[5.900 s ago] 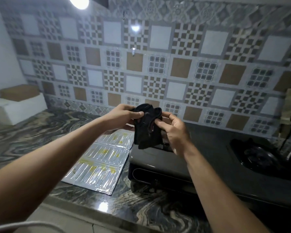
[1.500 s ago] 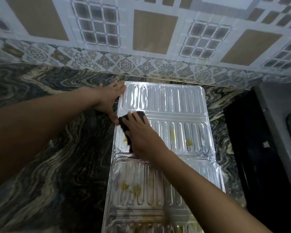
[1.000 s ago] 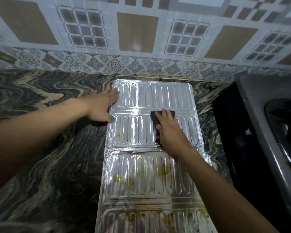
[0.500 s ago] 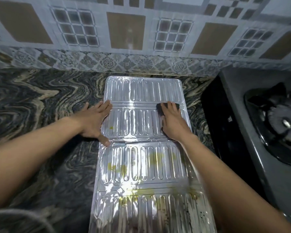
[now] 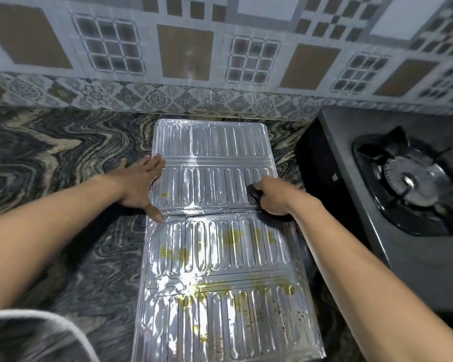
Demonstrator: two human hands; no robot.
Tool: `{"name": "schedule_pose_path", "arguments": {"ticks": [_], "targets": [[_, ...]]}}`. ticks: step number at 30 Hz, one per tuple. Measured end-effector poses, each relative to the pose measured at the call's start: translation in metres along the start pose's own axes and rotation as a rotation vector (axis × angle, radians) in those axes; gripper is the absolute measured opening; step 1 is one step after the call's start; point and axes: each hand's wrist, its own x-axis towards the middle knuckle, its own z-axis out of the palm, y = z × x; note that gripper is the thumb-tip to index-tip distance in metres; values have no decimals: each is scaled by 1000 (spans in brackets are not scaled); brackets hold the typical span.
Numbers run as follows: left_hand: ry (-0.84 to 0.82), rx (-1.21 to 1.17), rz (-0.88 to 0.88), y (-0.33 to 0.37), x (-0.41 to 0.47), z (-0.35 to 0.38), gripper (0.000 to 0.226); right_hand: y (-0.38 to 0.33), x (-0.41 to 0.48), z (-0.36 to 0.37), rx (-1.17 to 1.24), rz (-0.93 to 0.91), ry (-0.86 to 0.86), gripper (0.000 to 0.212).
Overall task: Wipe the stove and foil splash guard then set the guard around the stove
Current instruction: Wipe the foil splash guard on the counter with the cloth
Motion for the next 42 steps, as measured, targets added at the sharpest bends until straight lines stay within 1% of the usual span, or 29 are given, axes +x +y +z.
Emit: {"name": "schedule_pose_path", "arguments": {"ticks": [3, 4, 5, 6, 8, 12, 16, 21, 26, 27, 29, 32, 33, 35, 37, 39, 42], "targets": [[8, -9, 1, 1, -2, -1, 158, -1, -8, 18, 120, 30, 106, 37], [6, -18, 5, 1, -3, -2, 157, -3, -11, 32, 121, 52, 140, 45], [9, -24, 11, 1, -3, -1, 157, -7, -13, 51, 109, 78, 197, 58], [18, -25, 15, 0, -2, 1, 157, -12, -13, 68, 86, 102, 281, 70], [24, -29, 19, -2, -2, 3, 157, -24, -10, 91, 45, 124, 422, 79], [18, -51, 35, -5, 0, 4, 158, -61, -3, 99, 20, 13, 476, 79], [56, -65, 62, -10, 2, 6, 161, -99, -1, 105, 85, -146, 478, 77], [64, -97, 36, -16, -5, 9, 165, -92, 3, 108, 101, -177, 582, 63], [42, -70, 16, -21, -3, 8, 167, -114, 15, 103, 270, -115, 537, 56], [39, -71, 13, -21, -2, 8, 167, -121, 21, 100, 273, -140, 516, 54], [34, -71, 13, -21, -3, 8, 166, -141, 32, 91, 255, -258, 449, 51], [18, -76, 4, -21, -4, 7, 165, -165, 39, 79, 132, -490, 313, 63], [13, -75, 0, -21, -4, 6, 164, -167, 38, 76, 100, -538, 279, 67], [-4, -68, -5, -22, -5, 5, 165, -160, 30, 71, 57, -614, 239, 66], [-10, -61, -10, -23, -4, 6, 166, -149, 15, 70, 5, -659, 211, 64], [-13, -53, -9, -23, -4, 6, 167, -139, -1, 71, -10, -650, 182, 63], [-16, -48, -17, -21, -4, 5, 166, -132, -18, 77, -2, -626, 208, 62]]}}
